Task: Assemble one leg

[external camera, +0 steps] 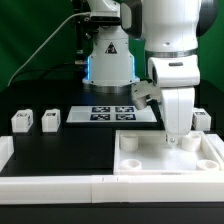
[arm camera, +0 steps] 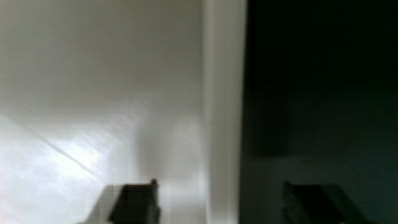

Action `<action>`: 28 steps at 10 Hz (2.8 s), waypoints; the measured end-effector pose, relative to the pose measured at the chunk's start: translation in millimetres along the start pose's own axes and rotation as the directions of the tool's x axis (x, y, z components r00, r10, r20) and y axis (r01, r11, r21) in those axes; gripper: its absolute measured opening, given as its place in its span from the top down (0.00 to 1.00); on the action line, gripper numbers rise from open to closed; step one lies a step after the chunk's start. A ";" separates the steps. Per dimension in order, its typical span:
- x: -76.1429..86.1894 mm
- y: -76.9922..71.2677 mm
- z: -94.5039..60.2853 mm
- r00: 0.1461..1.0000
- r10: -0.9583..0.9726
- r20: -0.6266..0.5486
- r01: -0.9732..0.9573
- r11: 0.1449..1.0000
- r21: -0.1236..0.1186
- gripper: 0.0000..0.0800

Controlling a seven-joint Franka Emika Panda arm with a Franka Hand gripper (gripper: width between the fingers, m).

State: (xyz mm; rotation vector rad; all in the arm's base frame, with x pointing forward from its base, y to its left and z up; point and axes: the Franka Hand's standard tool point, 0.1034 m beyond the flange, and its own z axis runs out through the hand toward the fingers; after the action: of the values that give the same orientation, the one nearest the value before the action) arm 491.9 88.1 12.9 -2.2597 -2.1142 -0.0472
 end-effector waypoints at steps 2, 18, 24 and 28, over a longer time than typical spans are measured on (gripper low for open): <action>0.0 -0.4 -0.8 1.000 0.018 0.000 -0.018 1.000 -0.001 0.26; -13.4 -39.6 -34.0 0.555 0.832 -0.018 -0.832 0.555 -0.012 0.19; 47.5 -57.5 -27.4 0.119 0.993 -0.008 -0.993 0.119 0.022 0.19; 66.7 -58.9 -20.3 0.097 0.995 0.002 -0.995 0.097 0.034 0.19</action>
Offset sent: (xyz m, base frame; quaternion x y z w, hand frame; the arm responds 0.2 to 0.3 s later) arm -0.0156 -0.0114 0.0171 -0.0278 -0.0151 0.0724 0.9969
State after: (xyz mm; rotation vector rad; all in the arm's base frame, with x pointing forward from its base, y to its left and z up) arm 437.8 157.2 37.6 -3.0523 -0.0461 0.0173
